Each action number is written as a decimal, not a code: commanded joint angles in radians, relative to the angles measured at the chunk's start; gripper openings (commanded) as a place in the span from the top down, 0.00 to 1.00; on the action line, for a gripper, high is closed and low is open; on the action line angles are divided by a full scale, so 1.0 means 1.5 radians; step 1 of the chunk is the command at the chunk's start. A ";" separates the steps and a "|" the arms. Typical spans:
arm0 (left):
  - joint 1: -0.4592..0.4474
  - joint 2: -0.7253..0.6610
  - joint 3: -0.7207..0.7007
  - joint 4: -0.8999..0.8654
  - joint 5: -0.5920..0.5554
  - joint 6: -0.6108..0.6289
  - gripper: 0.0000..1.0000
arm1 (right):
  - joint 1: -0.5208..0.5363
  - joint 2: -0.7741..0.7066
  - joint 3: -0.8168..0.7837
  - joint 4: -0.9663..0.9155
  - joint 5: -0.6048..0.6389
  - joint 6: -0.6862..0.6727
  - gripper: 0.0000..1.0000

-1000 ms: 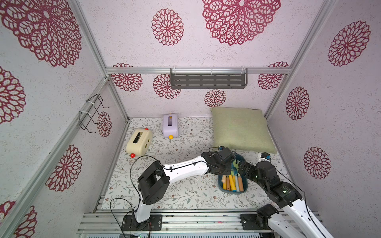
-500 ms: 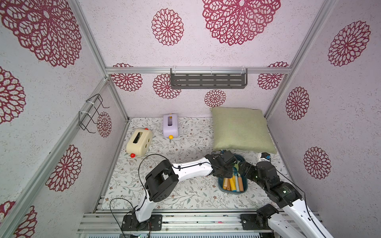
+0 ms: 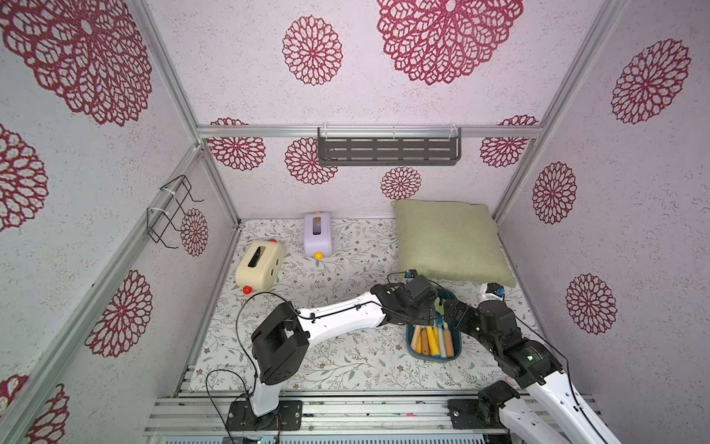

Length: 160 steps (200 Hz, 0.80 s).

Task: Put the rake into the storage box
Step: Place the rake in the storage box, then reset both arms

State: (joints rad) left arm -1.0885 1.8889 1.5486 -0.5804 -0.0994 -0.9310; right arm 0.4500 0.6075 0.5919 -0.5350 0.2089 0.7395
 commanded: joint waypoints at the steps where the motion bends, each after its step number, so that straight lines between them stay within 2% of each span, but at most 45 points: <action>1: 0.001 -0.050 -0.015 -0.043 -0.082 0.034 0.15 | -0.004 -0.003 -0.001 0.063 -0.012 -0.064 0.01; 20: 0.007 -0.085 -0.029 -0.068 -0.127 0.045 0.00 | -0.004 -0.012 0.000 0.098 -0.033 -0.116 0.01; 48: 0.025 -0.142 -0.067 -0.083 -0.171 0.064 0.03 | -0.003 -0.025 -0.003 0.151 -0.055 -0.164 0.01; 74: 0.042 -0.197 -0.094 -0.107 -0.242 0.094 0.03 | -0.003 -0.025 -0.004 0.200 -0.061 -0.225 0.01; 106: 0.077 -0.270 -0.152 -0.109 -0.329 0.129 0.03 | -0.004 -0.018 -0.031 0.325 -0.109 -0.324 0.01; 130: 0.119 -0.327 -0.208 -0.069 -0.342 0.182 0.03 | -0.004 0.002 -0.066 0.430 -0.061 -0.375 0.01; 160: 0.197 -0.379 -0.272 -0.033 -0.363 0.221 0.03 | -0.024 0.082 -0.071 0.513 -0.013 -0.415 0.01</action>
State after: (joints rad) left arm -0.8730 1.3693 1.1984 -0.6846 -0.5735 -0.6769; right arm 0.4450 0.6502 0.4828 0.0448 0.1204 0.2192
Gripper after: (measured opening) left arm 0.974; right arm 0.992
